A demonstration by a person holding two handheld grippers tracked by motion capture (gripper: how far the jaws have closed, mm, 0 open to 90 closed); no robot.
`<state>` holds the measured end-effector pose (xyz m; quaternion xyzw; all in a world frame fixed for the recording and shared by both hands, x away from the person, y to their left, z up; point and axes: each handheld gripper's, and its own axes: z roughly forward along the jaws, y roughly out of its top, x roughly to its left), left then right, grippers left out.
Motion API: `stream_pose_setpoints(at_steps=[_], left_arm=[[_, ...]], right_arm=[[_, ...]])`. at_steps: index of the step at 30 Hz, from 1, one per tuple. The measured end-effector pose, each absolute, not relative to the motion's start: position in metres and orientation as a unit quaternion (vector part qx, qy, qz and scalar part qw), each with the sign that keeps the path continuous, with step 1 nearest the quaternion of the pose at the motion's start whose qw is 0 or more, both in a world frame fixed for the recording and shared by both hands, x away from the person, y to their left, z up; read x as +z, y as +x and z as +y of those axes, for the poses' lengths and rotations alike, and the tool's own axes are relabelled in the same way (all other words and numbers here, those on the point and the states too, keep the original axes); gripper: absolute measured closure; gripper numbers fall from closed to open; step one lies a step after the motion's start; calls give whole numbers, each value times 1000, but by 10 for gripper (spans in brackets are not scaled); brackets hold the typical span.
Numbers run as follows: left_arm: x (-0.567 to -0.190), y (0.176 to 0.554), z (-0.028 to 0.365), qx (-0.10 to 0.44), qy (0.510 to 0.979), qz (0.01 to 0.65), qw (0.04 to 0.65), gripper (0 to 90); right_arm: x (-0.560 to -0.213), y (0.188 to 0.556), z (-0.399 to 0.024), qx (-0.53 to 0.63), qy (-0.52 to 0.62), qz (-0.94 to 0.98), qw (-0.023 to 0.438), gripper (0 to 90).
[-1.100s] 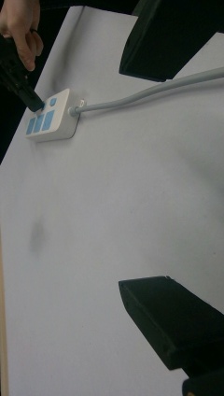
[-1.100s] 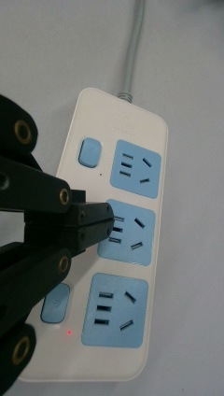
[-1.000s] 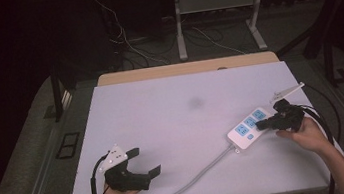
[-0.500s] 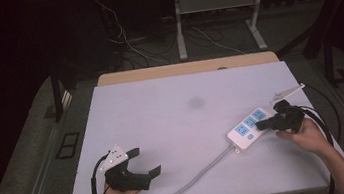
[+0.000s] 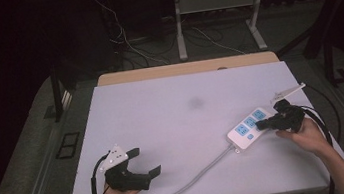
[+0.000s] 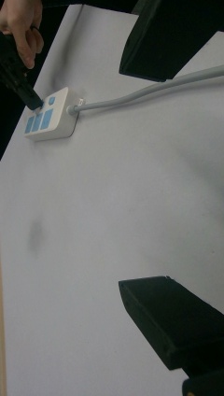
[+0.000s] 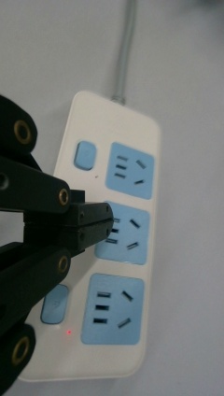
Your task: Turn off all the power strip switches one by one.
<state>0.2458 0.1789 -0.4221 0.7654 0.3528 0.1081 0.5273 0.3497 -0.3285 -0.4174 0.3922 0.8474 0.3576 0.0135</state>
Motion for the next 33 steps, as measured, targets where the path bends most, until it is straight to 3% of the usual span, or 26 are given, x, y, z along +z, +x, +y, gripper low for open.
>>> stream_pose_setpoints(at_steps=[16,33], left_arm=[[-422,246,179,108,765,353,527,0],[-423,246,178,107,765,353,527,0]], right_arm=[[-413,349,-331,356,386,851,15,900],[-384,356,-335,347,376,858,33,900]])
